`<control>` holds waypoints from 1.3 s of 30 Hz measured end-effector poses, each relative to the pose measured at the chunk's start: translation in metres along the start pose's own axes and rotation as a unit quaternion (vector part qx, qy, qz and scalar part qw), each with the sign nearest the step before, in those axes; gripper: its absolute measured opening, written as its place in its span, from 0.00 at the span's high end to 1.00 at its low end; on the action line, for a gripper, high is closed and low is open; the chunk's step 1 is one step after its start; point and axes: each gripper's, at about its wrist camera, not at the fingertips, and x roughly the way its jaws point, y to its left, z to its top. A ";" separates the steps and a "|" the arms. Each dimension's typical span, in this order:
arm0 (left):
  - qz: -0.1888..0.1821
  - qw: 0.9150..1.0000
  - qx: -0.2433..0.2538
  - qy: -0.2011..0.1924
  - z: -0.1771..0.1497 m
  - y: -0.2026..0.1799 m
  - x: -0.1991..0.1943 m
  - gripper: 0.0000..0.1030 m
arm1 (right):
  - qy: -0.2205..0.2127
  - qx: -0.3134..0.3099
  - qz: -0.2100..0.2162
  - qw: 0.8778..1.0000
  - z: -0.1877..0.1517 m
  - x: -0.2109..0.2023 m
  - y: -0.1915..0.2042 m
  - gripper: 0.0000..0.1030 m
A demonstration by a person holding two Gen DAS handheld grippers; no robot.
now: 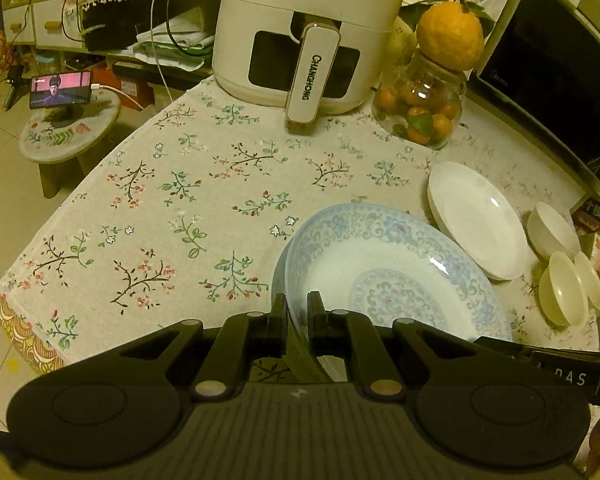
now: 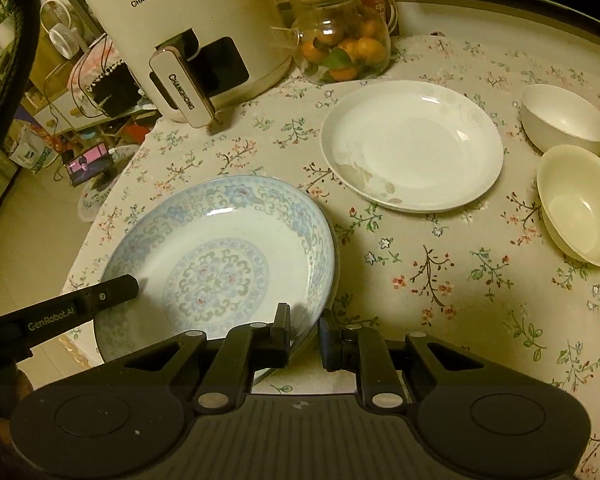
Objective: Organize plates and bowls
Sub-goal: 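Lower the second plate onto the first plate with both grippers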
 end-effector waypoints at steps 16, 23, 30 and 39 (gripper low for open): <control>0.021 1.000 0.022 -0.002 -0.003 -0.008 0.006 0.92 | 0.011 0.004 -0.011 1.000 -0.001 0.007 -0.002 0.85; 0.025 0.999 0.023 -0.003 -0.003 -0.008 0.007 0.92 | 0.014 0.005 -0.014 1.000 0.000 0.010 0.000 0.85; 0.031 0.999 0.025 -0.002 -0.004 -0.010 0.009 0.92 | 0.016 0.005 -0.015 1.000 0.000 0.012 -0.001 0.85; 0.043 0.998 0.034 -0.007 -0.004 -0.012 0.012 0.91 | 0.016 0.003 -0.021 1.000 0.000 0.015 0.002 0.85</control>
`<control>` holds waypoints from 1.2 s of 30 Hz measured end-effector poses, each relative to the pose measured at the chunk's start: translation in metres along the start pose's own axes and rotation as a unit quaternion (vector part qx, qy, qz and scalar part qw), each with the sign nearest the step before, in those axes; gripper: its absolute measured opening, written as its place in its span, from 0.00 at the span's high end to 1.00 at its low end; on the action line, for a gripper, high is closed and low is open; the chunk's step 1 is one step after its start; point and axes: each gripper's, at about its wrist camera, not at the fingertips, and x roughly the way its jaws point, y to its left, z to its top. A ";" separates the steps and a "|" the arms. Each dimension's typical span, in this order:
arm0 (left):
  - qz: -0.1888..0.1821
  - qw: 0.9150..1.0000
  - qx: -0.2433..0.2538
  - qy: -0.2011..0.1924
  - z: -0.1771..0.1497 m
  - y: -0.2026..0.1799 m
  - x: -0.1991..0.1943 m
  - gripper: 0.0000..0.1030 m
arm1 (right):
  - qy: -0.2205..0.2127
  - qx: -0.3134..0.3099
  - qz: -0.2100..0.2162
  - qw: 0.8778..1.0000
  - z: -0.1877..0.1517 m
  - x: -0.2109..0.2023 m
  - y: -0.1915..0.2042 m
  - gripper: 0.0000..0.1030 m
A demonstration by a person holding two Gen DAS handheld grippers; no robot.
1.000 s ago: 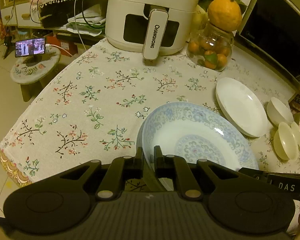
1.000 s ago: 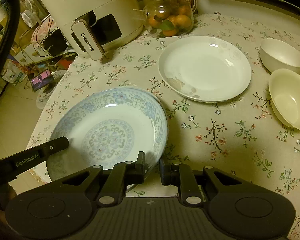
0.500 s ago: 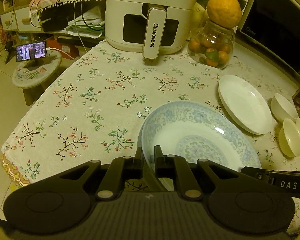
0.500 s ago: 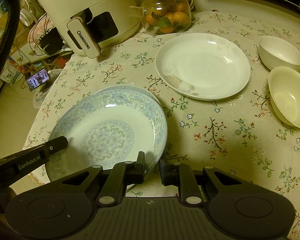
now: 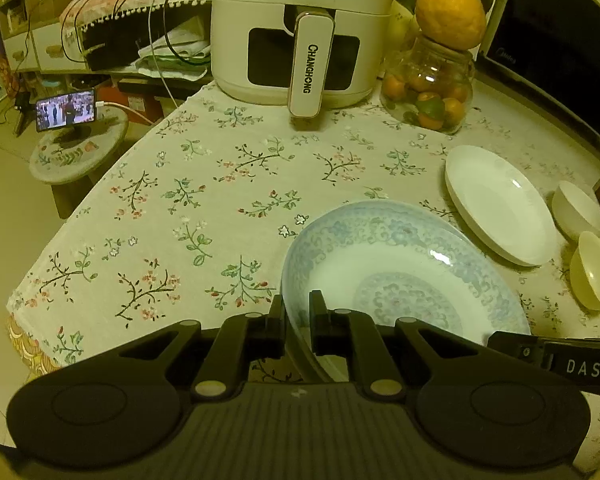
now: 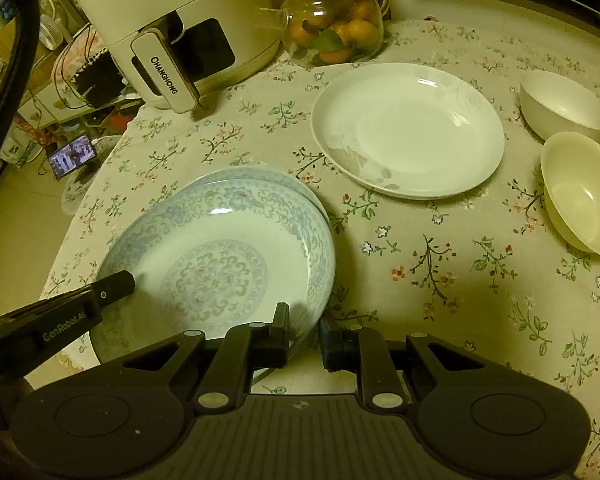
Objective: Organize plates and bowls
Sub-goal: 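Lower the second plate onto the first plate with both grippers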
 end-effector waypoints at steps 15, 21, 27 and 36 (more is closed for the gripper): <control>0.013 1.000 0.016 -0.007 -0.001 -0.006 0.004 0.89 | -0.010 -0.002 -0.018 1.000 0.000 0.002 0.003 0.84; 0.022 0.999 0.031 -0.014 -0.003 -0.009 0.004 0.88 | -0.014 -0.013 -0.028 0.999 0.001 0.003 0.008 0.83; 0.035 0.998 0.046 -0.019 -0.004 -0.012 0.004 0.88 | -0.015 -0.021 -0.046 0.999 -0.002 0.005 0.015 0.82; 0.055 0.995 0.074 -0.025 -0.008 -0.017 0.005 0.88 | -0.019 -0.017 -0.065 0.998 -0.004 0.008 0.020 0.81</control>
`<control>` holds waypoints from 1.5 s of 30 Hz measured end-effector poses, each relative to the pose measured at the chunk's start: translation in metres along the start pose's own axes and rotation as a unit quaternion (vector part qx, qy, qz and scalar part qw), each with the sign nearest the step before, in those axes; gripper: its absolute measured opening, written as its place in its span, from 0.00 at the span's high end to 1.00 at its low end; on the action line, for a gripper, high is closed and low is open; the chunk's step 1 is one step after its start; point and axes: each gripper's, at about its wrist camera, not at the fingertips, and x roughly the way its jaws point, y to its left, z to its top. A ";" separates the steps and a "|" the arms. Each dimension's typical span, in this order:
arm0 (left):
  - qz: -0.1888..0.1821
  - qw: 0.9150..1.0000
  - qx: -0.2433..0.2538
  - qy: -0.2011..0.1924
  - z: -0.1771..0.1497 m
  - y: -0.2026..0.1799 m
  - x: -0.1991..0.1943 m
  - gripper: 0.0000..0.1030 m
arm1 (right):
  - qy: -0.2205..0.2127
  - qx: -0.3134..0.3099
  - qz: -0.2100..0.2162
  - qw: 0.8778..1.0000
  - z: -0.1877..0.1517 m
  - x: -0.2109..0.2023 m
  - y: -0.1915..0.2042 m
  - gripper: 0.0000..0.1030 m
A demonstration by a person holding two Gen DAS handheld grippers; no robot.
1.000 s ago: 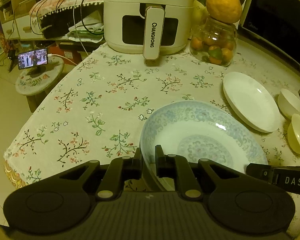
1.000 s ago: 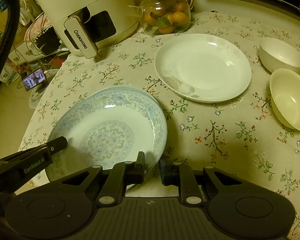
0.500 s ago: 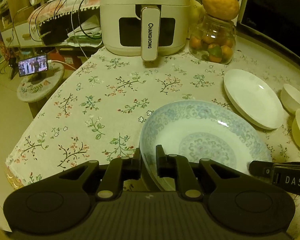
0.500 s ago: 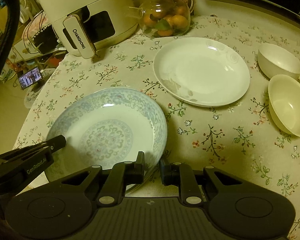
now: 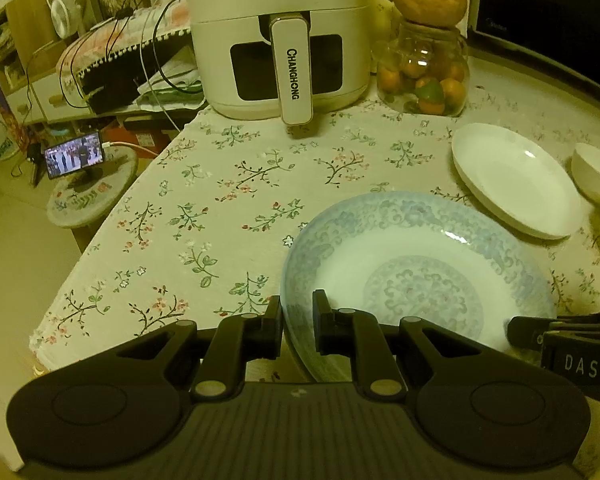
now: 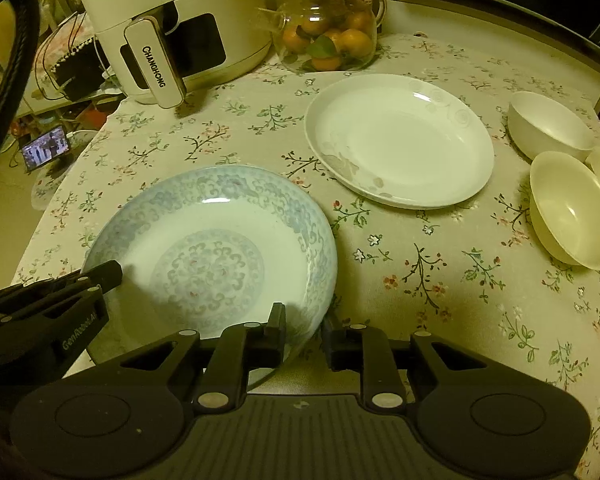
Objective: Organize plates and bowls
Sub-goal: 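Lower the second plate onto the first plate with both grippers, then open both grippers and release the stacked plate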
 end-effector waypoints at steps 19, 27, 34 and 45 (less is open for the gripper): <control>0.016 1.000 0.006 0.005 -0.003 -0.003 0.005 0.88 | -0.030 -0.035 -0.050 0.998 -0.010 0.002 0.019 0.80; 0.011 1.000 -0.002 0.004 -0.004 0.000 0.005 0.88 | -0.051 -0.065 -0.066 0.994 -0.018 0.003 0.026 0.76; 0.004 1.000 -0.009 0.006 -0.003 0.003 0.006 0.88 | -0.059 -0.061 -0.056 0.995 -0.021 0.003 0.024 0.73; -0.008 0.999 -0.041 0.011 0.002 0.013 0.006 0.80 | -0.059 -0.022 -0.006 0.998 -0.019 0.002 0.005 0.73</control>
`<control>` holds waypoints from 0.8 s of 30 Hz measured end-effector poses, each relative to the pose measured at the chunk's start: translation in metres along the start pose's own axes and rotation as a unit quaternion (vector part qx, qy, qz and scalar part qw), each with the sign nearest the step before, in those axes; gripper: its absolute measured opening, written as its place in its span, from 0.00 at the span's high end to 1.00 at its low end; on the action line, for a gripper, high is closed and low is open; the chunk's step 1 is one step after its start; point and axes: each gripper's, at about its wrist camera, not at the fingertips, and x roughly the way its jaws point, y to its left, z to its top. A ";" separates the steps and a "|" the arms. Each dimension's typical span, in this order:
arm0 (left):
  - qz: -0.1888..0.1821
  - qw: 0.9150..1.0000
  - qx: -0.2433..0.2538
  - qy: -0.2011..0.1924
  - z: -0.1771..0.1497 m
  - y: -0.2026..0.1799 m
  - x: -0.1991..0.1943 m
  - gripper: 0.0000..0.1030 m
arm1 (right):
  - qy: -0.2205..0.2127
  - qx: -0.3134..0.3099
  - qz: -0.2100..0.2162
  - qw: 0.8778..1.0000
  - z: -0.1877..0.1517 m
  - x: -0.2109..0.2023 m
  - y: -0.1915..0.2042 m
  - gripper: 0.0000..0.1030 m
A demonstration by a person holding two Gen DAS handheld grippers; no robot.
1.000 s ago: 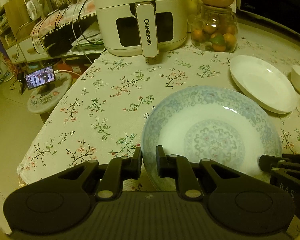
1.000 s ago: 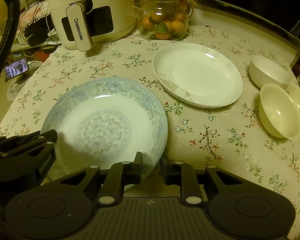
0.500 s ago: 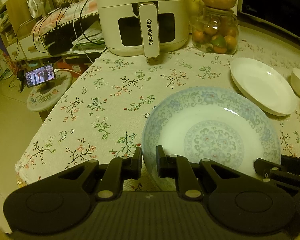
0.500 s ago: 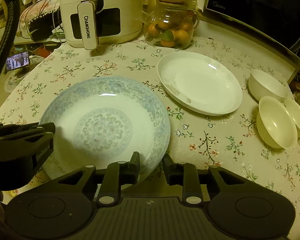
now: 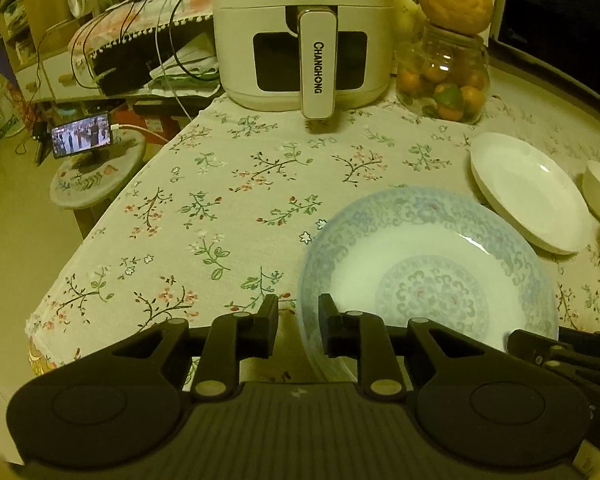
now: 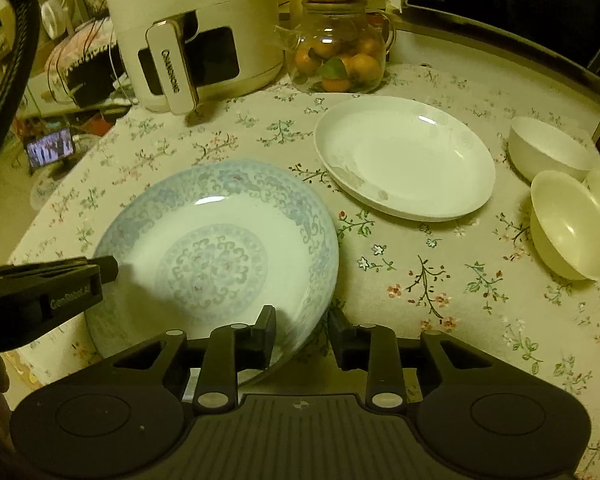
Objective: Organize plates and bowls
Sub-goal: 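Open both grippers and release the stacked plate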
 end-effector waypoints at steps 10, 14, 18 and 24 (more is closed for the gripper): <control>-0.024 0.998 -0.065 0.003 0.021 0.018 -0.009 0.63 | -0.001 0.078 0.065 0.995 0.021 -0.014 -0.033 0.65; -0.041 0.998 -0.055 -0.004 0.032 0.004 -0.012 0.54 | -0.012 0.098 0.072 0.993 0.035 -0.024 -0.052 0.58; -0.057 0.998 -0.031 -0.016 0.050 -0.014 -0.016 0.37 | -0.004 0.123 0.064 0.990 0.045 -0.027 -0.073 0.50; -0.079 0.997 0.022 -0.009 0.066 -0.046 -0.017 0.16 | 0.037 0.186 0.030 0.981 0.051 -0.023 -0.115 0.27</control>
